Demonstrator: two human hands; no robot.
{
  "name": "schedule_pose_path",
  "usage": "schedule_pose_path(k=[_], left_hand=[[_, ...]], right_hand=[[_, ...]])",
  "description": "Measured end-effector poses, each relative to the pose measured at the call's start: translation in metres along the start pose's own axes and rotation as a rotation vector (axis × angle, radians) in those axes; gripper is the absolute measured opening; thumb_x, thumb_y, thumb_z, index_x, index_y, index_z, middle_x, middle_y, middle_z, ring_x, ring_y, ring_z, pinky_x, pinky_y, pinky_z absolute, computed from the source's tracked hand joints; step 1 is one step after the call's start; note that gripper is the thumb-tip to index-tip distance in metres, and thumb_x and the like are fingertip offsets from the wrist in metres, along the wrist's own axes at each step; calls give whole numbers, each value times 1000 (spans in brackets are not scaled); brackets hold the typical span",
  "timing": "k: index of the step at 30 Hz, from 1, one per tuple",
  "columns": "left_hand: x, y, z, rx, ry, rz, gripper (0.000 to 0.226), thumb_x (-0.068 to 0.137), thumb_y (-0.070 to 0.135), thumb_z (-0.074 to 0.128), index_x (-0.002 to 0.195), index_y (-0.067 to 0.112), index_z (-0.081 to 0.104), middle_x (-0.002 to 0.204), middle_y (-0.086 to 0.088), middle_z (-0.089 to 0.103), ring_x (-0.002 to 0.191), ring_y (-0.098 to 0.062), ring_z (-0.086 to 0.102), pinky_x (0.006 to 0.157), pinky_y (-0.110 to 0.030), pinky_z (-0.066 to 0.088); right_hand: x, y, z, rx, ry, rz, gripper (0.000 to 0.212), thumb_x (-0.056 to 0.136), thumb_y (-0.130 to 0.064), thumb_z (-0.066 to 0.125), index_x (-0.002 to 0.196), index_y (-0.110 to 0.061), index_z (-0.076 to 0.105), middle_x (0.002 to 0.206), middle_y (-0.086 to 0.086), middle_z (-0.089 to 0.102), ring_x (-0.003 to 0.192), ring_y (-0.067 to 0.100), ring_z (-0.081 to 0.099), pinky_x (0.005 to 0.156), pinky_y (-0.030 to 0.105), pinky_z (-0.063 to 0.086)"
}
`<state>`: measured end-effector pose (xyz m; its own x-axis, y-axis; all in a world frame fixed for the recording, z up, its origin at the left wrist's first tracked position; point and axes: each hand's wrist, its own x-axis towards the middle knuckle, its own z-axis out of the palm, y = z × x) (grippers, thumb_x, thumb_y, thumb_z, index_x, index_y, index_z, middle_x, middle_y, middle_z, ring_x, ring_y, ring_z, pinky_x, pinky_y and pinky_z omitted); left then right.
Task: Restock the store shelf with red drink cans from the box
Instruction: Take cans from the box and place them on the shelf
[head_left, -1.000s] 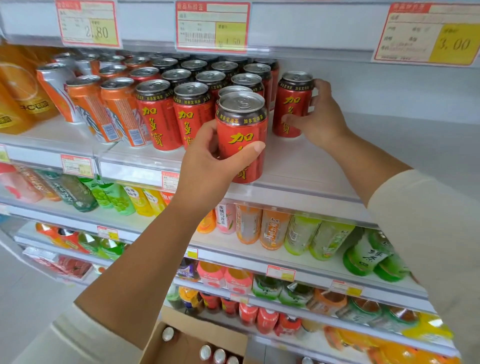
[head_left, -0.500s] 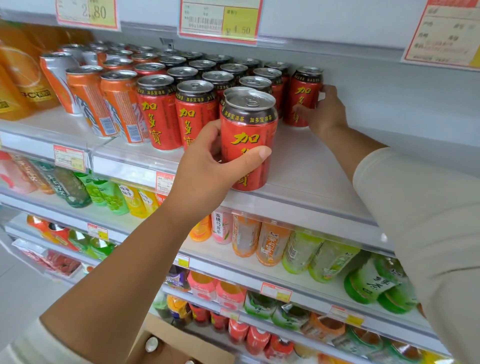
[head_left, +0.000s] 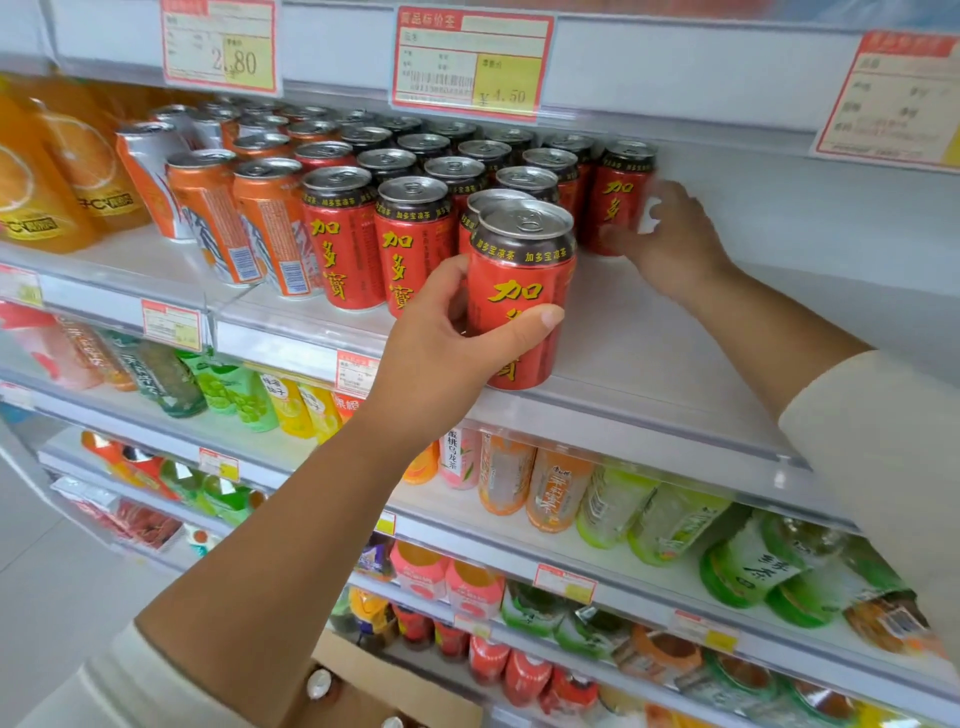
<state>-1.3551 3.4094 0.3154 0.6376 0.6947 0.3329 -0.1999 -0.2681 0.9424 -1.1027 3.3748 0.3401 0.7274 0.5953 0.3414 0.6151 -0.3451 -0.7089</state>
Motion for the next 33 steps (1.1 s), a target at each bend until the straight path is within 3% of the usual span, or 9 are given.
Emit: schedule_pose_path(k=[2, 5, 8, 11, 13, 17, 23, 26, 33], left_hand=[[1, 0, 2, -1, -1, -5, 41, 80, 16, 79, 117, 11, 62, 98, 6, 74, 87, -1, 68, 74, -15, 52], [0, 2, 13, -15, 0, 5, 39, 79, 16, 81, 114, 11, 64, 95, 9, 74, 83, 2, 67, 73, -13, 50], [4, 5, 29, 4, -7, 39, 36, 76, 23, 85, 107, 20, 67, 96, 9, 73, 86, 1, 68, 76, -16, 52], [14, 4, 43, 133, -15, 56, 50, 66, 54, 79, 108, 26, 71, 111, -3, 68, 101, -11, 67, 89, -32, 56], [19, 5, 43, 150, -90, 69, 53, 71, 55, 73, 113, 23, 71, 112, -2, 70, 101, -12, 68, 93, -36, 55], [17, -5, 23, 361, -128, 128, 57, 80, 47, 76, 130, 24, 62, 122, 7, 63, 109, -5, 61, 98, -27, 49], [8, -46, -31, 826, -83, 402, 52, 72, 64, 65, 103, 25, 76, 102, 9, 71, 98, -17, 58, 88, -21, 36], [9, -60, -39, 844, -104, 486, 48, 71, 62, 68, 99, 25, 77, 98, 9, 69, 91, -18, 58, 86, -23, 33], [10, -66, -37, 764, -86, 481, 43, 69, 60, 70, 95, 26, 76, 90, 11, 63, 87, -13, 51, 86, -27, 33]], right_hand=[[-30, -12, -11, 143, -142, -74, 57, 78, -21, 70, 131, -17, 52, 125, 10, 61, 113, 23, 59, 101, 37, 45], [-80, -20, -26, 335, -419, -154, 64, 64, -12, 62, 124, -28, 52, 126, 6, 62, 117, 19, 59, 104, 38, 45], [-117, -27, -34, 452, -530, -155, 74, 59, -14, 75, 127, -30, 48, 129, -2, 61, 119, 13, 59, 101, 35, 47], [-121, -27, -35, 468, -388, -119, 73, 54, -29, 85, 120, -30, 52, 120, -6, 67, 110, 11, 64, 97, 37, 51], [-116, -25, -35, 423, -301, -87, 74, 53, -36, 86, 119, -26, 53, 116, -5, 69, 107, 10, 66, 96, 39, 52], [-96, -12, -29, 337, -219, -20, 69, 65, -19, 88, 123, -20, 50, 118, -4, 66, 109, 10, 63, 98, 39, 51], [-48, 0, -15, 249, -152, 45, 71, 73, -13, 83, 132, -9, 43, 117, 1, 63, 101, 11, 63, 94, 30, 52], [-28, 4, -5, 177, -117, 54, 74, 72, -24, 84, 134, -15, 43, 120, 2, 59, 106, 17, 60, 97, 39, 49], [-6, 5, 14, 162, 20, 79, 73, 75, -24, 82, 134, -11, 42, 122, 8, 61, 100, 16, 59, 93, 32, 49]])
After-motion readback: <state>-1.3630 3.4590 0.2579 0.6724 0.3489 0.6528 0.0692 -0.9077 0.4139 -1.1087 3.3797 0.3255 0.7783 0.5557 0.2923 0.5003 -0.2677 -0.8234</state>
